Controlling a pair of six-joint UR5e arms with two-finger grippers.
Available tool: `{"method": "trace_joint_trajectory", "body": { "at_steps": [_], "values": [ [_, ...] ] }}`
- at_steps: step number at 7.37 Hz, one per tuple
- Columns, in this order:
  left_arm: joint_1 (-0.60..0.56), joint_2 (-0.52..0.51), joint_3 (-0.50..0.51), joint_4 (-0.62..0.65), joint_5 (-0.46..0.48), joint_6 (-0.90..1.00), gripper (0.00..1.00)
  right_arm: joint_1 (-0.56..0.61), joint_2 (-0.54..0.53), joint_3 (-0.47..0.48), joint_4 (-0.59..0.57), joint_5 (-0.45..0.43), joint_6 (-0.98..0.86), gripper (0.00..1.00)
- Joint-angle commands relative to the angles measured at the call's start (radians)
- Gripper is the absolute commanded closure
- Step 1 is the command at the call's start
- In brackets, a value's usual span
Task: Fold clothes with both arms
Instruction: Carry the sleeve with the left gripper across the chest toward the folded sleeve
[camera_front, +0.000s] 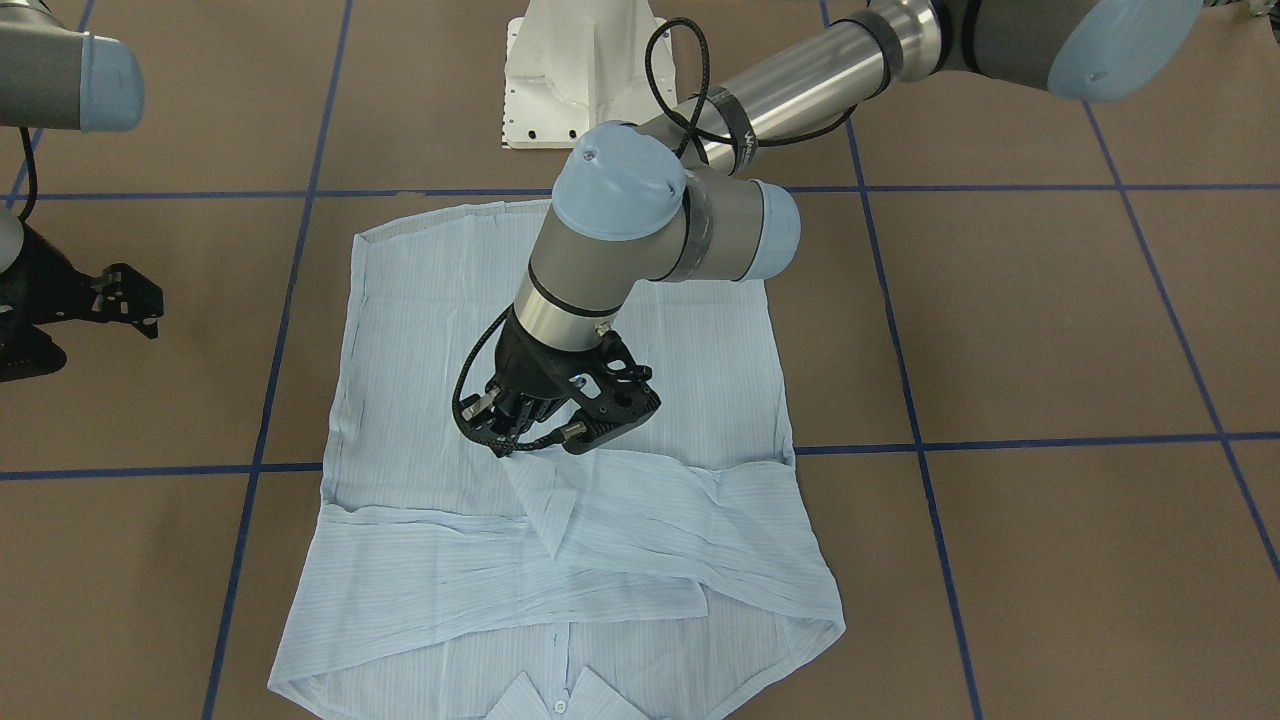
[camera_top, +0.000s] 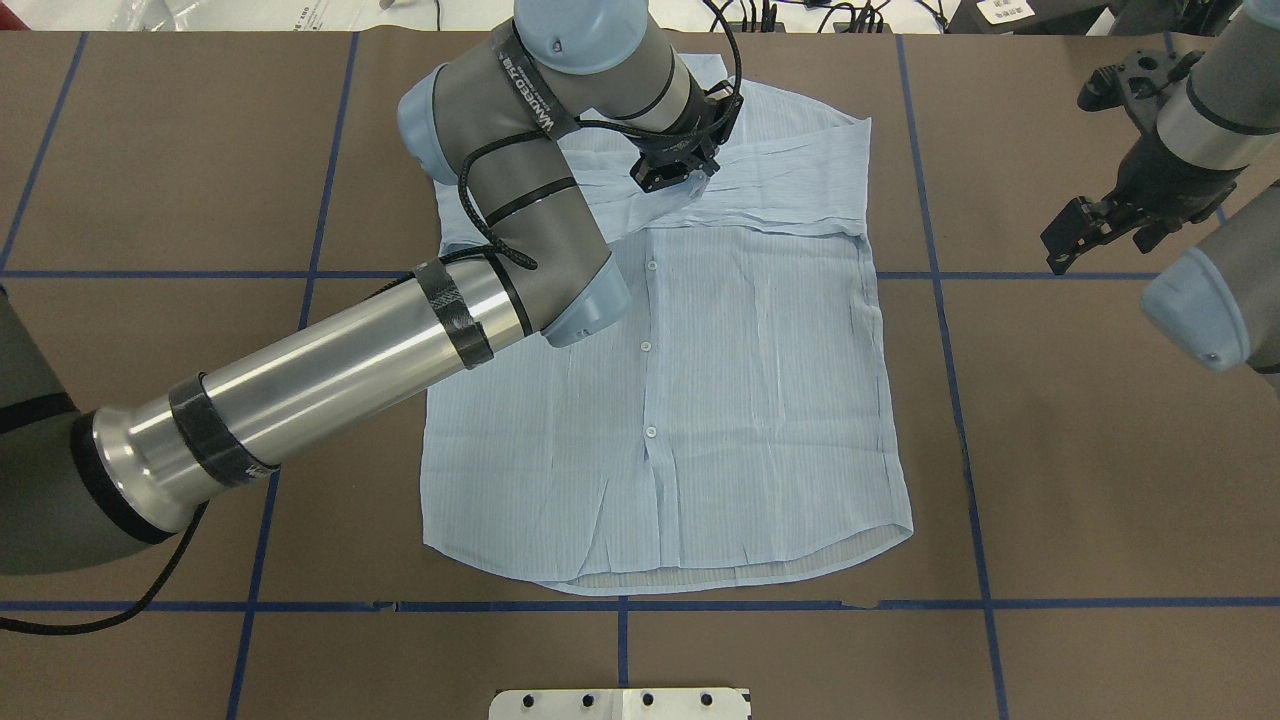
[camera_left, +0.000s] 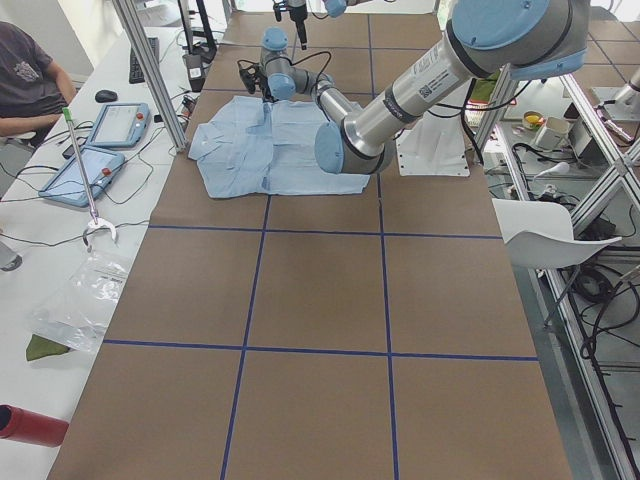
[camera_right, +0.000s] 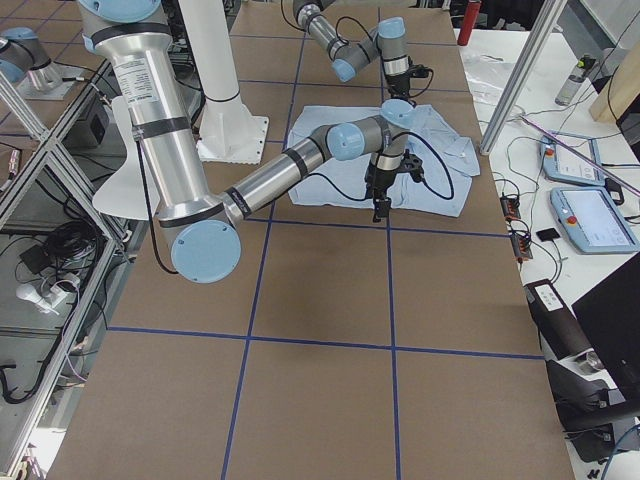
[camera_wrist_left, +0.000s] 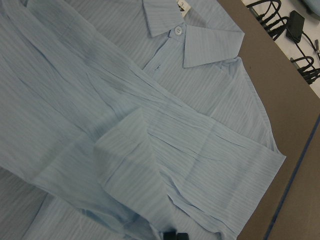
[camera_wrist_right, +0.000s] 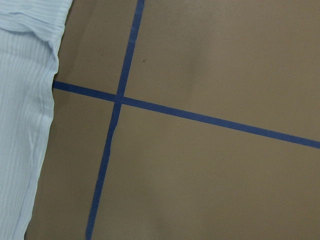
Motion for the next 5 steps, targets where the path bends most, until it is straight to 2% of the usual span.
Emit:
{"method": "trace_joint_trajectory", "body": {
  "at_steps": [1, 2, 5],
  "values": [
    [0.000, -0.001, 0.050, -0.095, 0.016, -0.005, 1.00, 0.005, 0.000, -0.001, 0.000, 0.000, 0.000, 0.00],
    [0.000, -0.001, 0.065, -0.106, 0.042, -0.005, 1.00, 0.008, 0.000, -0.001, 0.000, 0.001, -0.002, 0.00],
    [0.000, -0.004, 0.109, -0.212, 0.044, -0.005, 1.00, 0.008, -0.006, -0.001, 0.000, 0.001, -0.002, 0.00]
  ]
}}
